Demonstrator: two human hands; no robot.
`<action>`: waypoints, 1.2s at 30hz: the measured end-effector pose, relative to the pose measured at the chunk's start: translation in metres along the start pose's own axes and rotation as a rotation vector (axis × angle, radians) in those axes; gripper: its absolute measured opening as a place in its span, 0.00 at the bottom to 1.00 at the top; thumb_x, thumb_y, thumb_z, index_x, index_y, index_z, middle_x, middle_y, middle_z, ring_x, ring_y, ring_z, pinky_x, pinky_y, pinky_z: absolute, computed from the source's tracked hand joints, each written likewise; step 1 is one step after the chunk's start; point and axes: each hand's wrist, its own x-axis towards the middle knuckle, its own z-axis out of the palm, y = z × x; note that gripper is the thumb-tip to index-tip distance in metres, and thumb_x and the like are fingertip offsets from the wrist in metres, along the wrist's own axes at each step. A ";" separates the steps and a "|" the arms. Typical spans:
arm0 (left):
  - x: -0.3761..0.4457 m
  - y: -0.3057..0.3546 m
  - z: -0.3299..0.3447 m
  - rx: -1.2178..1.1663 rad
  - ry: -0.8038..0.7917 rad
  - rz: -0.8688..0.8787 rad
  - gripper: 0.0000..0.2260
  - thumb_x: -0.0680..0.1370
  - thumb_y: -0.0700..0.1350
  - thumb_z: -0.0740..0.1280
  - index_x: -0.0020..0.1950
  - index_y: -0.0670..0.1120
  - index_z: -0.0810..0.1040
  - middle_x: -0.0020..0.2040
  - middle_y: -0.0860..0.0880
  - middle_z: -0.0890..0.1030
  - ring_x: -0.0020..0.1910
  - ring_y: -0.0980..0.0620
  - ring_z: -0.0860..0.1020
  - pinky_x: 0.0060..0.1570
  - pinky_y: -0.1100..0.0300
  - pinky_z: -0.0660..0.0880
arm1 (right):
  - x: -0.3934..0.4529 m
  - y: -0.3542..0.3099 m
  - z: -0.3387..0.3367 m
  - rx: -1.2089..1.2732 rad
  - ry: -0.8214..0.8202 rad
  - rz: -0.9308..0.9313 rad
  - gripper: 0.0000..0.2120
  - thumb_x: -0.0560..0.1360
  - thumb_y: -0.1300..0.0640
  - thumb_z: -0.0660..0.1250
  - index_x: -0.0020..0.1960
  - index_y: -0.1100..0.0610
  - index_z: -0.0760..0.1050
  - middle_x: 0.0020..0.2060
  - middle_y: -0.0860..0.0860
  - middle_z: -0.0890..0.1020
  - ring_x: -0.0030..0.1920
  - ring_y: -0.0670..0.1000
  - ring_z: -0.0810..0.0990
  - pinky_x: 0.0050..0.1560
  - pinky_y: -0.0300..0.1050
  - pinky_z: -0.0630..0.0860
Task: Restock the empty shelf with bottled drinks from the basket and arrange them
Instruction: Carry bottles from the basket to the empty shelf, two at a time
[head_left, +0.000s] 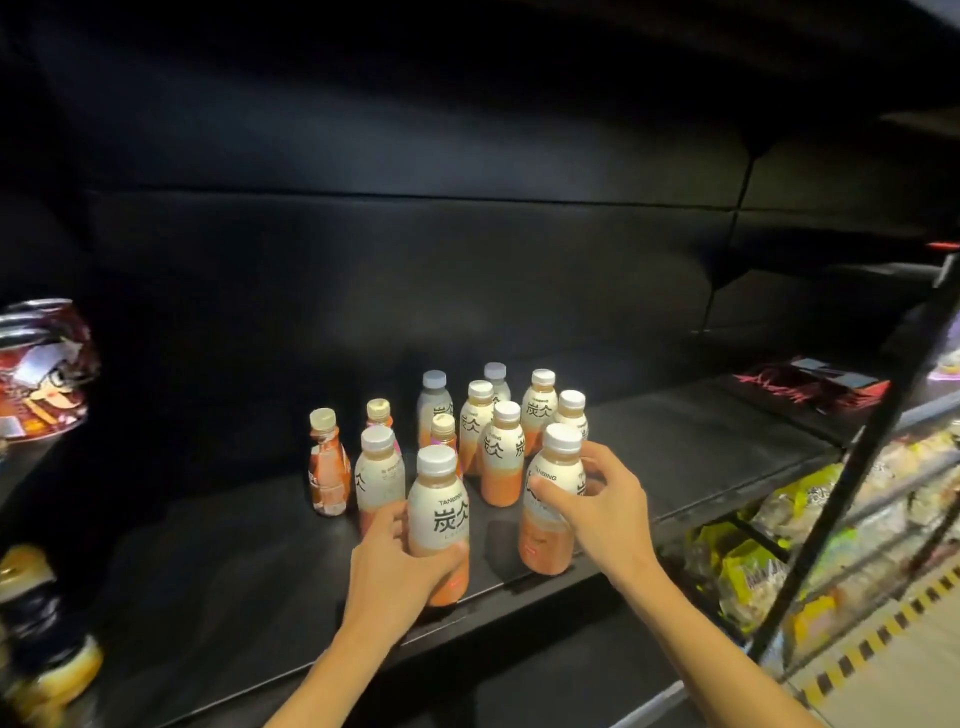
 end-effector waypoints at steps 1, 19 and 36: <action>0.004 -0.001 0.008 0.000 0.007 0.001 0.31 0.65 0.45 0.83 0.64 0.54 0.72 0.55 0.57 0.80 0.55 0.56 0.80 0.52 0.62 0.76 | 0.006 0.007 0.000 0.008 -0.013 -0.001 0.25 0.69 0.53 0.81 0.63 0.45 0.77 0.53 0.38 0.83 0.54 0.35 0.80 0.44 0.31 0.78; 0.047 -0.025 0.106 0.007 0.199 -0.039 0.29 0.62 0.47 0.84 0.57 0.59 0.74 0.54 0.59 0.82 0.53 0.60 0.81 0.53 0.61 0.79 | 0.078 0.099 0.009 0.147 -0.249 -0.014 0.24 0.68 0.60 0.82 0.58 0.42 0.78 0.52 0.34 0.83 0.56 0.39 0.81 0.52 0.31 0.75; 0.041 0.008 0.102 0.275 0.213 0.035 0.29 0.72 0.55 0.76 0.71 0.58 0.71 0.59 0.64 0.78 0.55 0.66 0.77 0.52 0.67 0.74 | 0.104 0.100 -0.004 0.017 -0.480 -0.017 0.25 0.71 0.45 0.79 0.64 0.42 0.72 0.57 0.37 0.82 0.59 0.37 0.79 0.56 0.36 0.75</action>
